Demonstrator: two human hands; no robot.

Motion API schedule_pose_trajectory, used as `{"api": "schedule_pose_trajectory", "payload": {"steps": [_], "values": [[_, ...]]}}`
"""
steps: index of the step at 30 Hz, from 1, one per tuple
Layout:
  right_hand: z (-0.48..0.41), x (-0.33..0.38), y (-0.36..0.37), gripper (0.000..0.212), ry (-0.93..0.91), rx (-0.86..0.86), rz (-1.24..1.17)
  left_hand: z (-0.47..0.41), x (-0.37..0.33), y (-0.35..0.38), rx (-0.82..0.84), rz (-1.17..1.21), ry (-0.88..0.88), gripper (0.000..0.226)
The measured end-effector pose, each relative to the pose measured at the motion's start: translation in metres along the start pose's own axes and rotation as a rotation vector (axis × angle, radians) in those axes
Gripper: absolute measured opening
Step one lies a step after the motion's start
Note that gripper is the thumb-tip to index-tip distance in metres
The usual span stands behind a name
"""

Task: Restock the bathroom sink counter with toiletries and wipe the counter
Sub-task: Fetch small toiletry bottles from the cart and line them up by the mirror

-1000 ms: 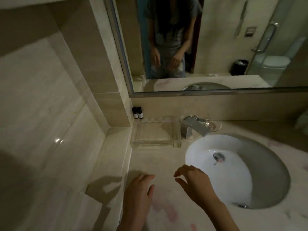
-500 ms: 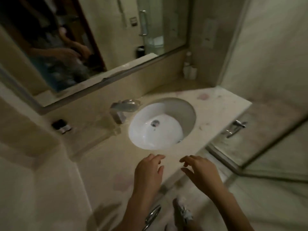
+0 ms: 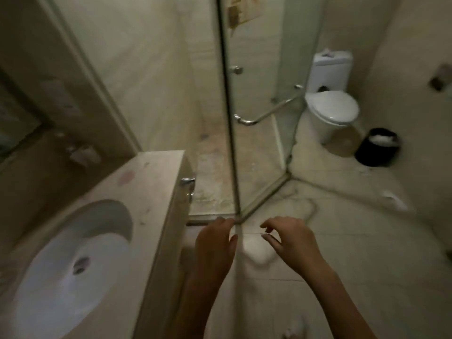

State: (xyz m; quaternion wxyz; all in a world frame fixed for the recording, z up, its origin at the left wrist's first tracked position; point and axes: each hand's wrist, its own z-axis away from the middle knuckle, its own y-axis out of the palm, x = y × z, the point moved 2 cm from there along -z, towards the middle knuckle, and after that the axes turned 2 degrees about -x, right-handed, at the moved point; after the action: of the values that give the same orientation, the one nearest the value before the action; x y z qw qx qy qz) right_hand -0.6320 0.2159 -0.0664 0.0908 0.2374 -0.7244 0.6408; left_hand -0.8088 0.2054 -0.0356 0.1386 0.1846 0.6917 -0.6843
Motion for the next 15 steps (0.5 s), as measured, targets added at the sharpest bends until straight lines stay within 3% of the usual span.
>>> {"api": "schedule_pose_trajectory", "payload": {"steps": [7, 15], "values": [[0.015, -0.127, -0.077, 0.019, 0.311, -0.116, 0.039, -0.066, -0.145, 0.064, 0.125, -0.009, 0.37, 0.035], [0.065, -0.242, -0.153, 0.019, 0.624, -0.242, 0.111, -0.104, -0.283, 0.131, 0.244, 0.002, 0.646, 0.037]]}}
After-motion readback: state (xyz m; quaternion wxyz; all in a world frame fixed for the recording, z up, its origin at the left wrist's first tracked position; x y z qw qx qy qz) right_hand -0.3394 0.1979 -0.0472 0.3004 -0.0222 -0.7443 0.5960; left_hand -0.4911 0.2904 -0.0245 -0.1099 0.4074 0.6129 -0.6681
